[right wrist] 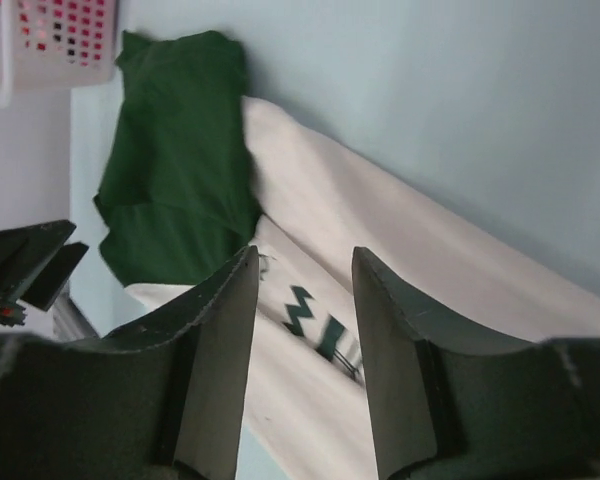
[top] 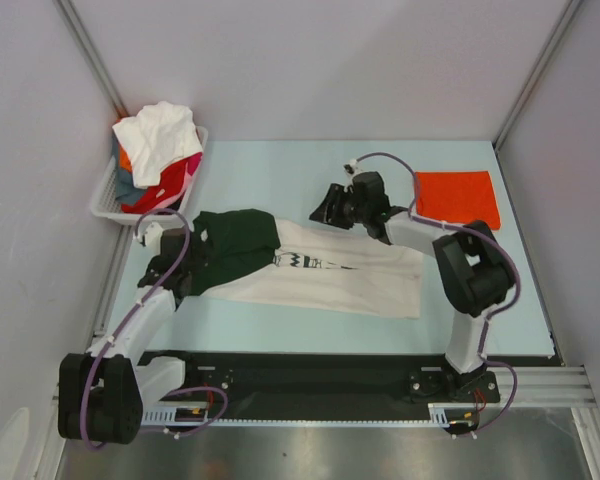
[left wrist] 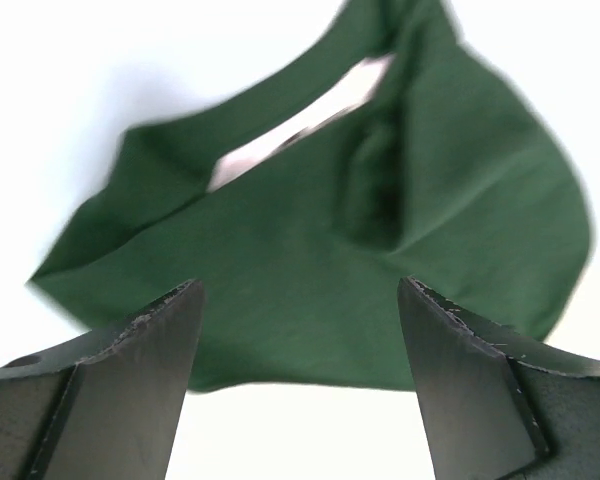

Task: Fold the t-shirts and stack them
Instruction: Fold the tshirt

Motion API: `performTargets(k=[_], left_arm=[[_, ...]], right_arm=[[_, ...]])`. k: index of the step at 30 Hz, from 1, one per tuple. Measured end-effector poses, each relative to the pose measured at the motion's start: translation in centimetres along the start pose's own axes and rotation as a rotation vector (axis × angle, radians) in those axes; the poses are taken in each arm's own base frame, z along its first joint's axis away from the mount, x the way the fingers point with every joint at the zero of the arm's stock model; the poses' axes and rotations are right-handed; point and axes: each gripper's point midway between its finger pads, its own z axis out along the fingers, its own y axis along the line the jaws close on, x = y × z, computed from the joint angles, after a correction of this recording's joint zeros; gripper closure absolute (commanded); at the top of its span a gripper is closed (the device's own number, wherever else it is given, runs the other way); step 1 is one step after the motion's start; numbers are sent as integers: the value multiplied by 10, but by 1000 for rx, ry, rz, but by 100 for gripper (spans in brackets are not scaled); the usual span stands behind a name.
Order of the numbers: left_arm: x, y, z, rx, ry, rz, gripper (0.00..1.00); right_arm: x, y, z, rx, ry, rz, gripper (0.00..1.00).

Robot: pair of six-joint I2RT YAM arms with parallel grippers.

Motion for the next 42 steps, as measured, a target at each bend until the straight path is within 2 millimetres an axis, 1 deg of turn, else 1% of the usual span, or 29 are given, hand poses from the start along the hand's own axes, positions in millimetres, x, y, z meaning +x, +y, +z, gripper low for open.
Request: performTargets(k=[2,3,7,8,11,13,17,19,22,23,24,25,26,28,29,32,35,37,40,41,42], left_arm=[[-10,-15,1,35,-14,-7,17],[-13,-20,1,43,-15,-8,17],[-26,-41,11,72,-16,-7,20],[-28,-45,15,73,-10,-3,20],[-28,-55,26,76,16,1,23],[-27,-60,34,76,36,6,28],[-25,-69,44,89,60,24,35],[-25,-74,48,100,68,32,38],[-26,-81,57,110,75,51,44],[-26,-83,60,111,80,57,45],[-25,-84,63,112,86,61,47],[-24,-85,66,112,90,69,49],[-23,-86,68,111,96,76,50],[-21,-86,73,107,105,88,50],[-20,-86,75,105,109,90,50],[-16,-83,79,94,118,100,48],[-17,-83,80,91,117,102,44],[-17,-83,80,92,115,100,44],[-19,-81,81,90,113,96,44],[-19,-81,82,88,113,94,45],[-19,-80,83,86,114,93,45]], right_arm=[[8,14,25,-56,48,9,43],[11,20,34,-77,65,12,43],[25,40,76,-163,143,24,45],[28,41,85,-173,159,32,46],[41,49,102,-200,199,39,48],[46,52,108,-214,219,46,48],[53,57,115,-230,241,55,50],[55,59,119,-240,252,61,54],[61,59,124,-252,271,78,67],[63,59,125,-255,278,84,76],[66,58,127,-260,285,89,81],[68,58,127,-264,296,98,85],[70,58,127,-267,304,104,90],[73,60,126,-278,316,107,95],[73,62,125,-289,318,105,100],[75,65,123,-316,319,97,100],[86,61,119,-324,343,99,100],[98,57,114,-317,369,103,98],[113,54,107,-311,401,106,91],[116,55,105,-314,405,104,82],[118,56,103,-317,408,100,77]])
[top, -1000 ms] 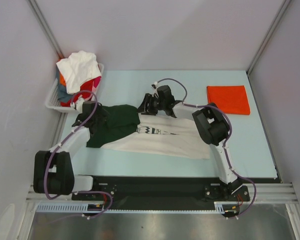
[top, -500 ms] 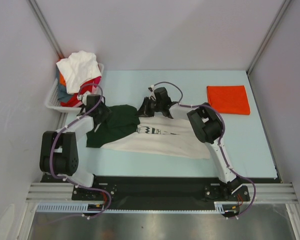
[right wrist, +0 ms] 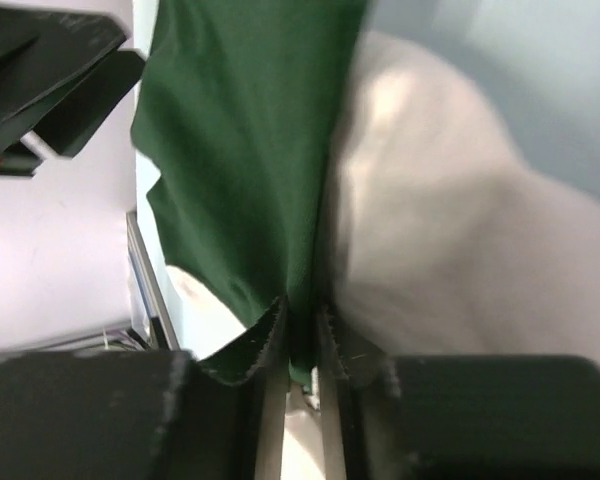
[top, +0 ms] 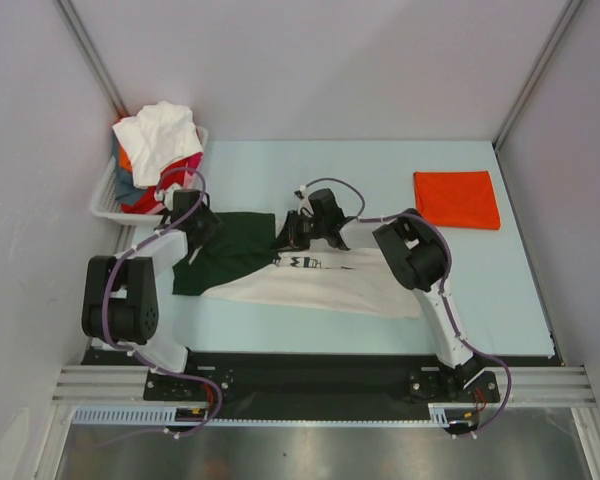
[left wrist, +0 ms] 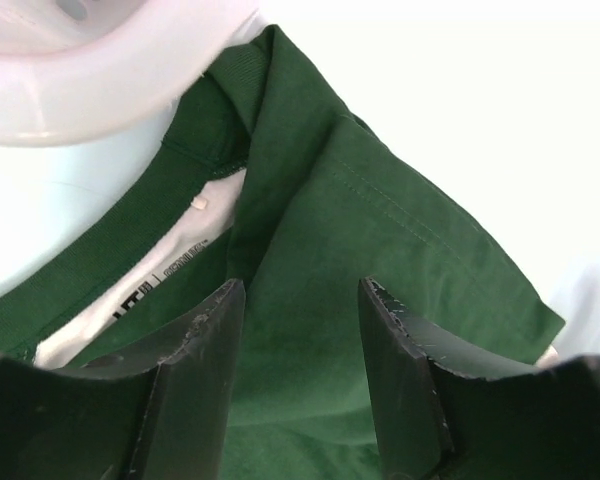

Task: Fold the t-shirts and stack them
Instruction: Fold the tshirt

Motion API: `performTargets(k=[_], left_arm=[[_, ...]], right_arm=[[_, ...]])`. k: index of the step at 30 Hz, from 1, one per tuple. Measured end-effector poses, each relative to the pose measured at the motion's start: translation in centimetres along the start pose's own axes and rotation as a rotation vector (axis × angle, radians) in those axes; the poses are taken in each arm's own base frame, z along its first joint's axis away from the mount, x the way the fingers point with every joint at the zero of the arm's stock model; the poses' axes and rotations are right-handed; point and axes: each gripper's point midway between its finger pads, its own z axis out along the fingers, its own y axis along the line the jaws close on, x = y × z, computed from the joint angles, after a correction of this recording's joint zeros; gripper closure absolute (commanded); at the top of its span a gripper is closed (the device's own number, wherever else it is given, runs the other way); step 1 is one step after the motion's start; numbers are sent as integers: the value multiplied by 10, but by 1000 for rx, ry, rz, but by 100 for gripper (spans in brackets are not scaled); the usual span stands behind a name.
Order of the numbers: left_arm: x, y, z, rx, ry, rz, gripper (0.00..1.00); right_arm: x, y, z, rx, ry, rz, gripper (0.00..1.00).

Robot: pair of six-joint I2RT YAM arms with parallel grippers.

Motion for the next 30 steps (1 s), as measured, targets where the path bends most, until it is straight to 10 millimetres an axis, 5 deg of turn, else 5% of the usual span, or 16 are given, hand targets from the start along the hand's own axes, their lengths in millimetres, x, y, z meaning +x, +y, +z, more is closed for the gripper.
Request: performTargets(k=[5,11,15,21,30], left_arm=[[5,2,8,-7,22,1,46],[8,0,14,-7,40,3,57],[6,-4,16,4,43,8,81],[4,-4,14,5,38,19,100],[-1,0,-15,36,-13,16,100]], right_arm=[[2,13,-3,-24,0,-39,53],[-3,17,-5,-35,-10,-50,46],[-17,23,-8,-38,-30,-56,68],[-50,47,-13,-83,-85,-103,98],[-25,41,-14,-120,-18,-93,100]])
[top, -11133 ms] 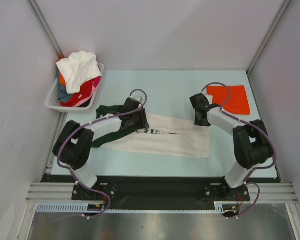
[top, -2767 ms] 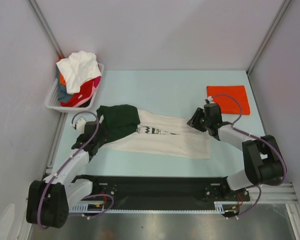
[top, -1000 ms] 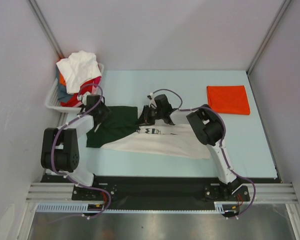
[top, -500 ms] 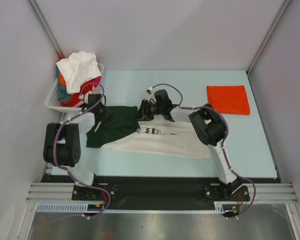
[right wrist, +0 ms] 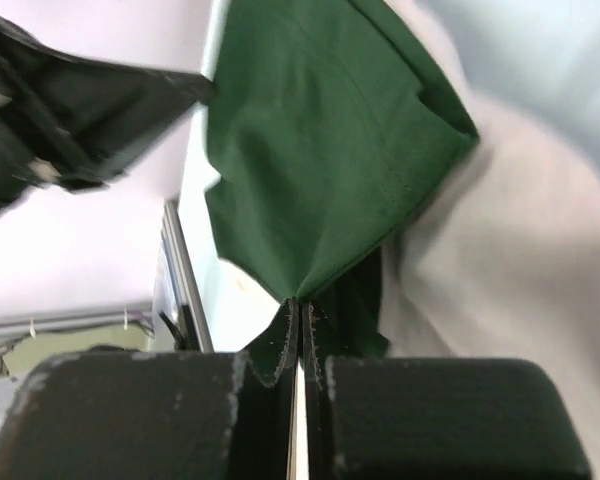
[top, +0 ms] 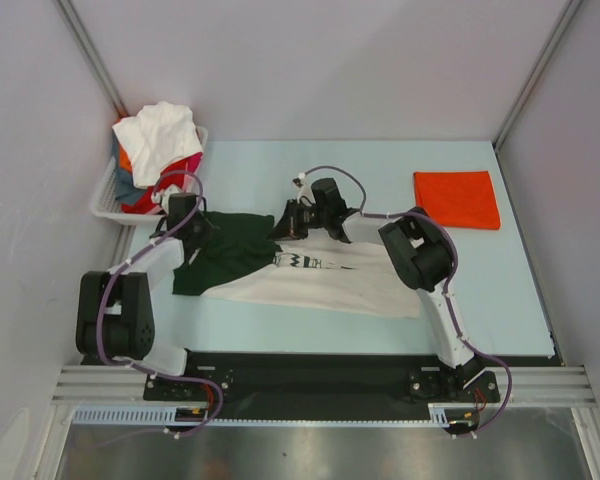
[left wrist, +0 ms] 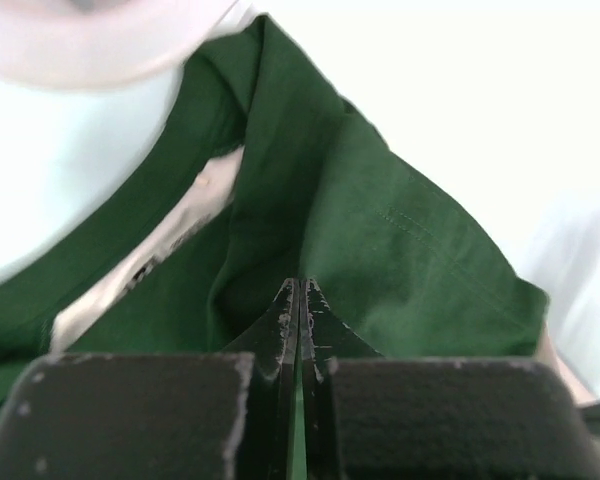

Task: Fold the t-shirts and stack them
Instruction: Fold the tshirt

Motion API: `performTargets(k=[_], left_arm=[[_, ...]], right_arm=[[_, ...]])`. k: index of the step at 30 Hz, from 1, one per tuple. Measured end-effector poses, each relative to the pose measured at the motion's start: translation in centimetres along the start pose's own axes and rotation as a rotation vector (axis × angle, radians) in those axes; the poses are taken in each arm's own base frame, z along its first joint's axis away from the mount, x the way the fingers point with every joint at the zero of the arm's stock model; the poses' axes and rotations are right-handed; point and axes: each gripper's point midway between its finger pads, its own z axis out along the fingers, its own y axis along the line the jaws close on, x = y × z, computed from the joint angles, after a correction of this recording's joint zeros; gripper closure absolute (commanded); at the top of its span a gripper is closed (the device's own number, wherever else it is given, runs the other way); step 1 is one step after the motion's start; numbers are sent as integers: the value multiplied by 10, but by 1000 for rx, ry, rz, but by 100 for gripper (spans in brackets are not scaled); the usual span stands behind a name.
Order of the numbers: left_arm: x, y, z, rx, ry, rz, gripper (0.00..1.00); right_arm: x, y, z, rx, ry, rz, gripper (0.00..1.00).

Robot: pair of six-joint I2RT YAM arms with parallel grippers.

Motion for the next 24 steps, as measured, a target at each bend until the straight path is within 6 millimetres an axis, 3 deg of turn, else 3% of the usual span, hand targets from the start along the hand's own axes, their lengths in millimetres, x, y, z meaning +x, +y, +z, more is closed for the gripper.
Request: performTargets(k=[6,13,15,17,19,20,21,24], left_arm=[[2,6,-19,13,-25,-1,100],[17,13,-32,37,-7,0,100],[27,18,-36,46,9,1,99],[35,22,-40,54,25,2,98],[48,27,-42,63,54,7,83],[53,29,-43,64,68,10,58],[59,32,-43,64,84,16,47],[70,40,-43,49,111,16,34]], right_arm=[[37,-9,-8,17,72,16,100],[63,9,-23,4,116,-26,97],[70,15,-26,-1,127,-37,81],[75,16,-28,1,138,-50,54],[79,16,-29,9,147,-64,44],[81,15,-30,15,150,-68,41],[81,14,-31,20,151,-71,40],[80,12,-31,36,146,-72,40]])
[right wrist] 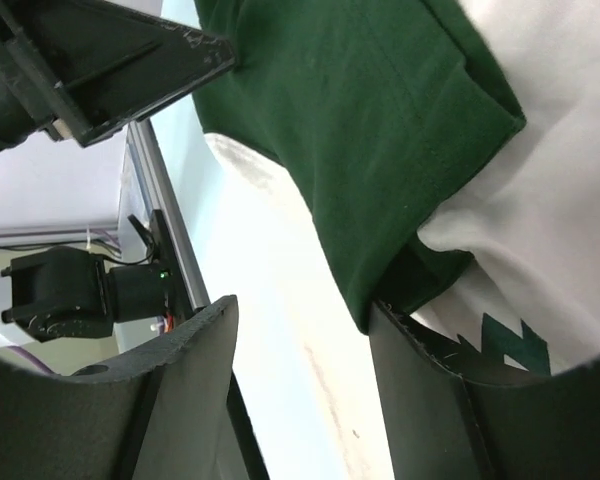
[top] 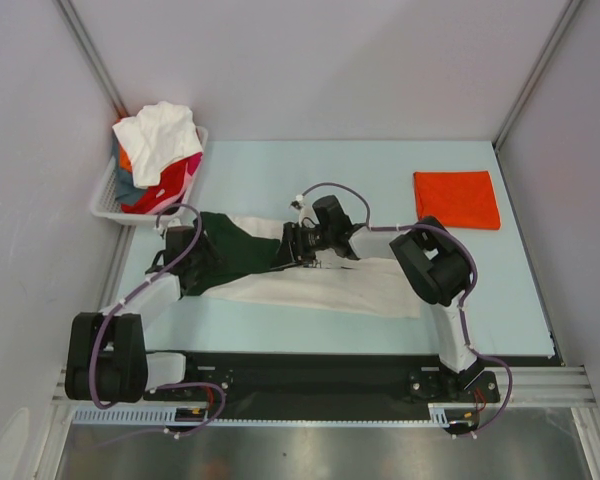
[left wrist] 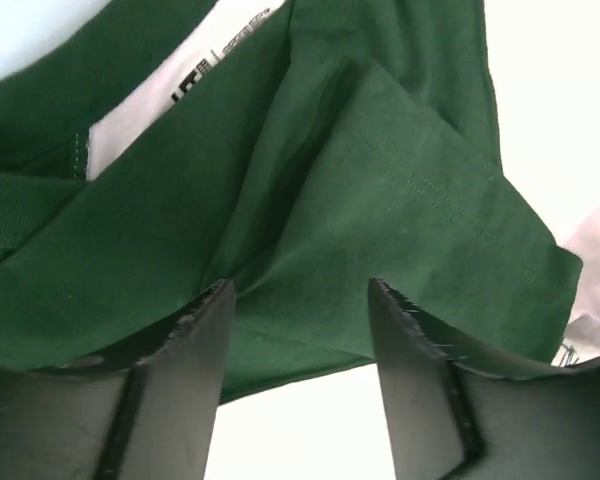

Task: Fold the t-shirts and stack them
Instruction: Fold the tshirt

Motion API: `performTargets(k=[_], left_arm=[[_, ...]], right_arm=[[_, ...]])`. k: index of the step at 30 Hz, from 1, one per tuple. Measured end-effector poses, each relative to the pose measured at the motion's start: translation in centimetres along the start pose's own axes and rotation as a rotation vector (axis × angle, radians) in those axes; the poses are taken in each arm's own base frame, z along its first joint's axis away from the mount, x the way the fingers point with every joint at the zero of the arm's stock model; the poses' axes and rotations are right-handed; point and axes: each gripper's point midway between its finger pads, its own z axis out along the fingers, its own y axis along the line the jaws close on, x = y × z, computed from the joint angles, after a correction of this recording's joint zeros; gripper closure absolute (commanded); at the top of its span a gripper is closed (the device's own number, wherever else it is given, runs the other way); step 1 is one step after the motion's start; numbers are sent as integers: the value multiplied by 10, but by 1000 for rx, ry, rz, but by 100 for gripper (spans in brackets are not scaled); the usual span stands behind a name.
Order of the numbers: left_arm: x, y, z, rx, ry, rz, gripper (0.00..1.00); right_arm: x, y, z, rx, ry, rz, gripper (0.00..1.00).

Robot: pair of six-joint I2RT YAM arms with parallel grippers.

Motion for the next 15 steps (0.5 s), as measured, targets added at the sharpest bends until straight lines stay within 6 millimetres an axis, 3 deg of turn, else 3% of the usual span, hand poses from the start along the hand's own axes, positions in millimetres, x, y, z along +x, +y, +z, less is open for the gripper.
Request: performTargets(k=[5,11,15], left_arm=[[-5,-2,-5,8,-21,-2,32],[-31,-20,-3,18,-58,-2,32],[-52,-33,9,12,-76,-3,36]], right_arm=[[-12,-1,0,33,-22,5,39],[-60,15,-2,44,-109,-46,43],[-82,9,1,67,-153,-55,47]])
